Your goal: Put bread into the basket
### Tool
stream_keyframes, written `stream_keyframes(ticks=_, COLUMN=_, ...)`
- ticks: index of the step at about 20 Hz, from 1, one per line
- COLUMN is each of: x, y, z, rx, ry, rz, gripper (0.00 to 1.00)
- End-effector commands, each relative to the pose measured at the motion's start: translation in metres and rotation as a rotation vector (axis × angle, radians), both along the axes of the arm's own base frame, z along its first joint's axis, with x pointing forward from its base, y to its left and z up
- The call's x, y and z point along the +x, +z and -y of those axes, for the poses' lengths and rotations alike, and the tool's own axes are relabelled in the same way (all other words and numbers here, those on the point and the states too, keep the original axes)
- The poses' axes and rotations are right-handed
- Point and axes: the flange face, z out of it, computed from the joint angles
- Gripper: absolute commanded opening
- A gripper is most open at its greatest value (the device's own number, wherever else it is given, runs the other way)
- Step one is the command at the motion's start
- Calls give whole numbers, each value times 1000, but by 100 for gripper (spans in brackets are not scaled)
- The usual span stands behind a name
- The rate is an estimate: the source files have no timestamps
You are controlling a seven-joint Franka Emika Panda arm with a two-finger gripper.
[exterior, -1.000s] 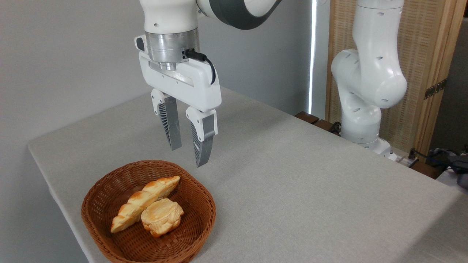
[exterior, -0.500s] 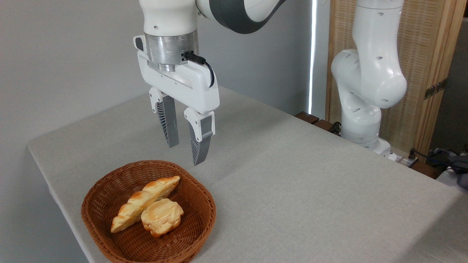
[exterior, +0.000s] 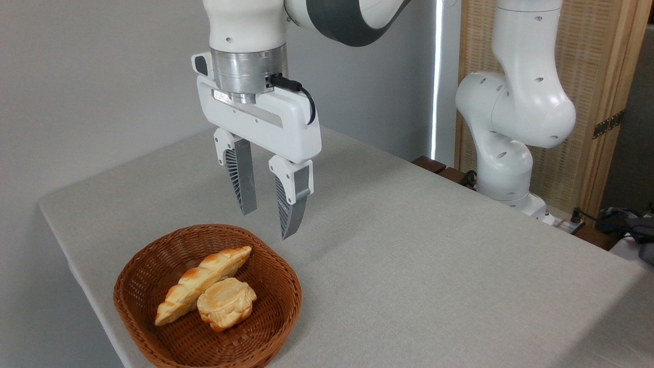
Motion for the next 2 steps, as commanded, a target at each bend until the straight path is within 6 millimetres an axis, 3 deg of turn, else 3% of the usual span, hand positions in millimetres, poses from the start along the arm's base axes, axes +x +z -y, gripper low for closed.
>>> stream_keyframes(ticks=1, x=-1, y=6, z=-1, rx=-22, ry=-8, rz=0, gripper=100)
stream_keyframes(ticks=2, x=-1, y=6, z=-1, rx=-30, ry=-6, rz=1, gripper=100)
